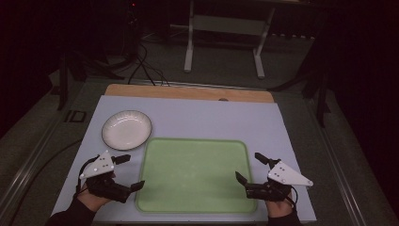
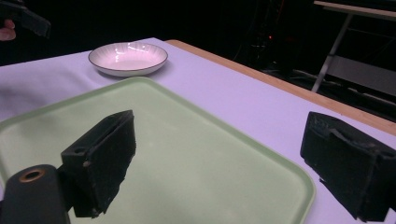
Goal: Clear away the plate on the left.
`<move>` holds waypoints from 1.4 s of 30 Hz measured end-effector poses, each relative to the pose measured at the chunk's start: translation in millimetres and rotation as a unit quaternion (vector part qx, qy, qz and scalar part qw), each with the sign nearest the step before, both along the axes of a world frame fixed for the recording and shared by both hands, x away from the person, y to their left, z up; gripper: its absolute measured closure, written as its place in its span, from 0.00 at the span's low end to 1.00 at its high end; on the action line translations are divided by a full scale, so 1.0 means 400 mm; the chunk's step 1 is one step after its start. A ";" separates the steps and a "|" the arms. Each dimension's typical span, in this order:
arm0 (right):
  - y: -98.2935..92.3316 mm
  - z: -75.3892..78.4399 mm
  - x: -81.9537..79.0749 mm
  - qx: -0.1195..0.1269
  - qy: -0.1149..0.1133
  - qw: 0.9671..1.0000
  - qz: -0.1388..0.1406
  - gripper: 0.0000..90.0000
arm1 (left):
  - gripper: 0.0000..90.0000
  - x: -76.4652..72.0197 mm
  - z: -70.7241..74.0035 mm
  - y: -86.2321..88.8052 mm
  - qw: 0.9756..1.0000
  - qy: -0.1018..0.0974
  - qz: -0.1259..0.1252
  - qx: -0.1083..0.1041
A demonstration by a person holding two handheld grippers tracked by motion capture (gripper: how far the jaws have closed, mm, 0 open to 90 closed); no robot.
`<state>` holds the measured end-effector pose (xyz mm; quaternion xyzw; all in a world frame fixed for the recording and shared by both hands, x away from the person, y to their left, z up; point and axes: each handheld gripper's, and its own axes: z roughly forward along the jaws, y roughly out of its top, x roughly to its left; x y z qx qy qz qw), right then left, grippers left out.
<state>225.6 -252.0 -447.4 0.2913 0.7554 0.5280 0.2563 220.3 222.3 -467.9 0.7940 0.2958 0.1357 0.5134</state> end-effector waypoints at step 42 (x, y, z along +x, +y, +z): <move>0.008 0.015 -0.009 0.015 -0.020 1.000 0.015 0.11 | 0.00 0.110 0.227 -0.020 0.999 -0.025 -0.030 -0.008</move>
